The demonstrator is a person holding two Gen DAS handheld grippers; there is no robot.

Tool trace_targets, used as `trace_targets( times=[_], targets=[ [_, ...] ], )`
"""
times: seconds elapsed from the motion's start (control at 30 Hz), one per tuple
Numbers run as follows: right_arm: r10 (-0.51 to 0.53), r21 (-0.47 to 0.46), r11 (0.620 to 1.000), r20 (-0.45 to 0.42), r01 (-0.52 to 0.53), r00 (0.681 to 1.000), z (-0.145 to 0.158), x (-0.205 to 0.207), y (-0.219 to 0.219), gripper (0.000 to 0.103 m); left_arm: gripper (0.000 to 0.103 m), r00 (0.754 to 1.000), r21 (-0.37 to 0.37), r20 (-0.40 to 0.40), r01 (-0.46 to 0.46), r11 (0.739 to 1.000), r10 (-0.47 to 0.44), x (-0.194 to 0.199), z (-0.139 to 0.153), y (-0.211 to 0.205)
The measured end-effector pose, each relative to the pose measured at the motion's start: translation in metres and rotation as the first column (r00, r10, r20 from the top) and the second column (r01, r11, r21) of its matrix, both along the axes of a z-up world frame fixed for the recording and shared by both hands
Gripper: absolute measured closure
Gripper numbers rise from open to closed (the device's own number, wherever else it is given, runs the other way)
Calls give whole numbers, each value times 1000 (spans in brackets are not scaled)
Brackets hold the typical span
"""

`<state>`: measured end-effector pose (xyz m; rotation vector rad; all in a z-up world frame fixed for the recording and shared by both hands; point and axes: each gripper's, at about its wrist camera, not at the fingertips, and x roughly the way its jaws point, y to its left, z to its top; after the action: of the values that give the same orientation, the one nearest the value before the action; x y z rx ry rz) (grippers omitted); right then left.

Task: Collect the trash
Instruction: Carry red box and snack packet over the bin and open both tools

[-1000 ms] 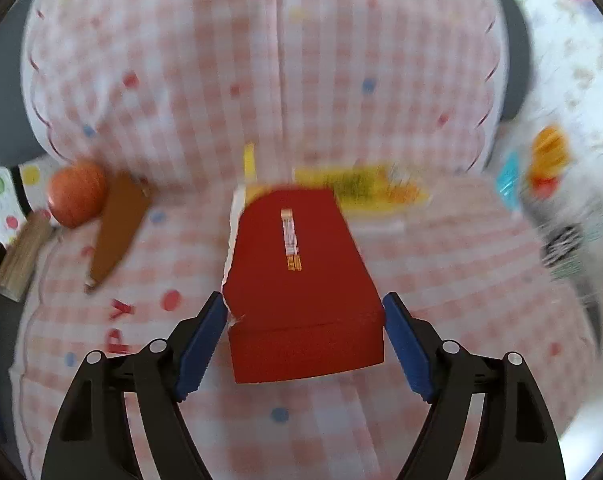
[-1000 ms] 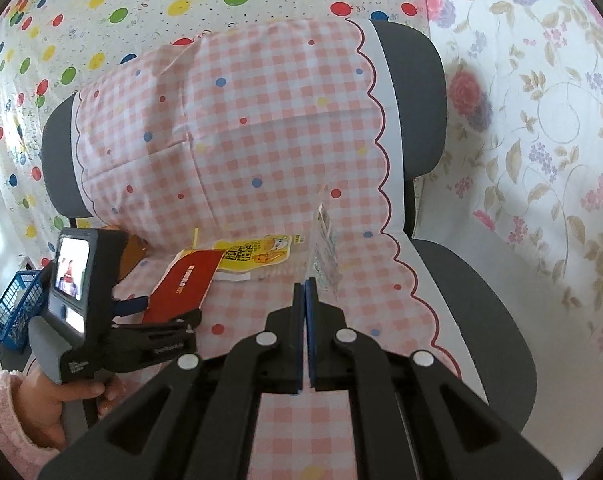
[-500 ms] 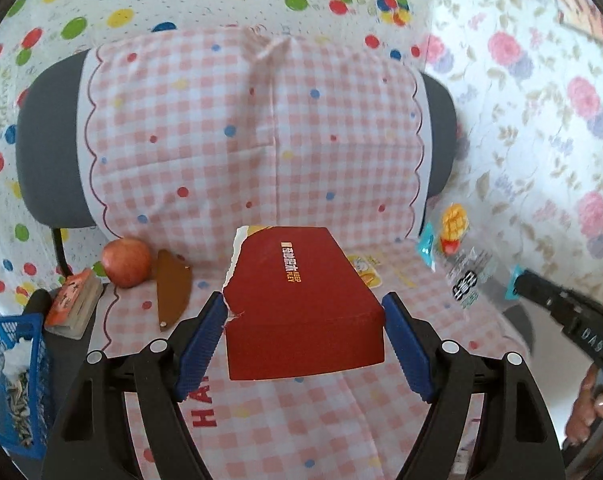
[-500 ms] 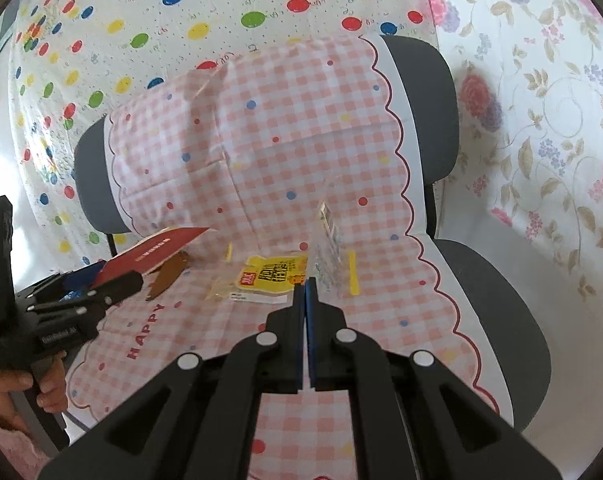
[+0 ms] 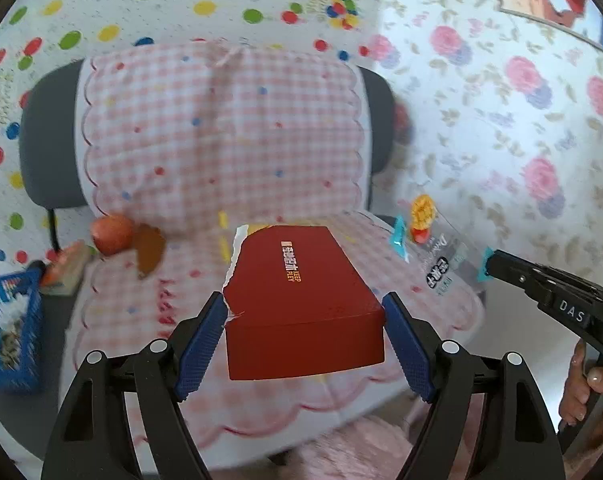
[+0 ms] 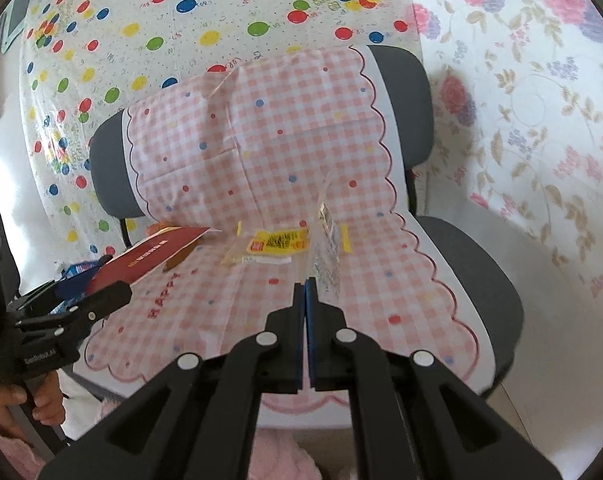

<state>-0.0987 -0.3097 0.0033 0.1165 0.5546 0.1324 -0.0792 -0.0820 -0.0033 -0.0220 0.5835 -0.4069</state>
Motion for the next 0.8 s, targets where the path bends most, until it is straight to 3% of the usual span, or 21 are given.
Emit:
trace_targets(
  times=[0.27, 0.47, 0.63, 0.8],
  targets=[
    [-85, -4, 996, 12, 85, 996, -2, -62, -13, 102, 25, 991, 6, 1, 136, 991, -136, -42, -6, -29],
    [-168, -26, 985, -6, 168, 986, -12, -115, -30, 102, 25, 964, 21, -11, 265, 964, -265, -75, -19, -68],
    [-244, -39, 970, -51, 242, 969, -28, -153, -50, 102, 25, 911, 41, -94, 406, 913, -401, -99, -46, -108],
    [-305, -18, 952, -137, 305, 943, -60, -185, -72, 101, 25, 867, 37, -173, 480, 876, -468, -108, -71, -138]
  ],
)
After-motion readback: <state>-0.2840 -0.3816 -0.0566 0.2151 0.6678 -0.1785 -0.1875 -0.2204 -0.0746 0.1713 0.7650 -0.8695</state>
